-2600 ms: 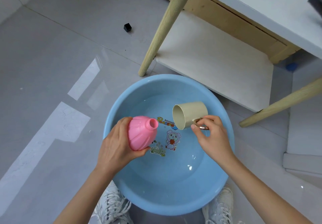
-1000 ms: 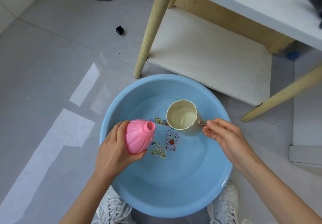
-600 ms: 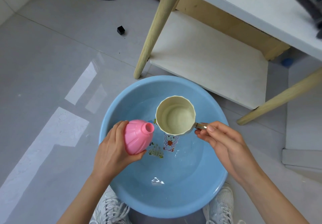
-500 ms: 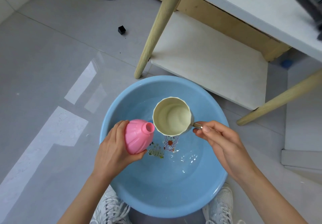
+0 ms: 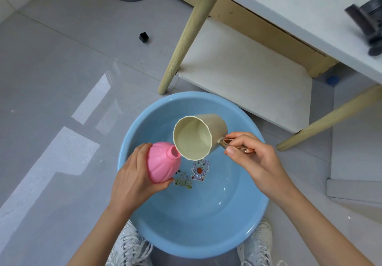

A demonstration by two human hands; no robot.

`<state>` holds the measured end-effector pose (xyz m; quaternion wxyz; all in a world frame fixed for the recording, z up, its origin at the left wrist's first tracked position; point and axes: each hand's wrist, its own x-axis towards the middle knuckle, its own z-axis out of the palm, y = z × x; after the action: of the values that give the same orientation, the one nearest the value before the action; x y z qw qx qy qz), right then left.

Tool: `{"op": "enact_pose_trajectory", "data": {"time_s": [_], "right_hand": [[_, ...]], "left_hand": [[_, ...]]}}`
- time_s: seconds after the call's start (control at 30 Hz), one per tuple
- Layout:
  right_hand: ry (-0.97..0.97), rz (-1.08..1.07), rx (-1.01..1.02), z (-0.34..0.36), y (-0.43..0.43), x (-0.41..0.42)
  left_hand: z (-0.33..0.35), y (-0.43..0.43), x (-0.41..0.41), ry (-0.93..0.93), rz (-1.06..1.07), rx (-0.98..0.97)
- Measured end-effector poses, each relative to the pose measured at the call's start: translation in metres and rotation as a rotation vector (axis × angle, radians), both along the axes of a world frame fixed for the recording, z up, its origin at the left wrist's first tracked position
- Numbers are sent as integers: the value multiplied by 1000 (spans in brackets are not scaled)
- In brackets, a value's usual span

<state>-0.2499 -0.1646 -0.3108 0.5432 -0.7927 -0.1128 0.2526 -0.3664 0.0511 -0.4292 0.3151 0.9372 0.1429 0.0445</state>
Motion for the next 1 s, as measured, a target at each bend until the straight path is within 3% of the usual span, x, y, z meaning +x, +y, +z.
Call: {"op": "enact_pose_trajectory", "data": {"time_s": [0.43,1.0], "right_hand": [[-261,123,-56,6,5,-3],[-393,169,-93,13,10,-7]], "left_hand": [[2,0,0,1,8,-5],[2,0,0,0,13,-14]]}}
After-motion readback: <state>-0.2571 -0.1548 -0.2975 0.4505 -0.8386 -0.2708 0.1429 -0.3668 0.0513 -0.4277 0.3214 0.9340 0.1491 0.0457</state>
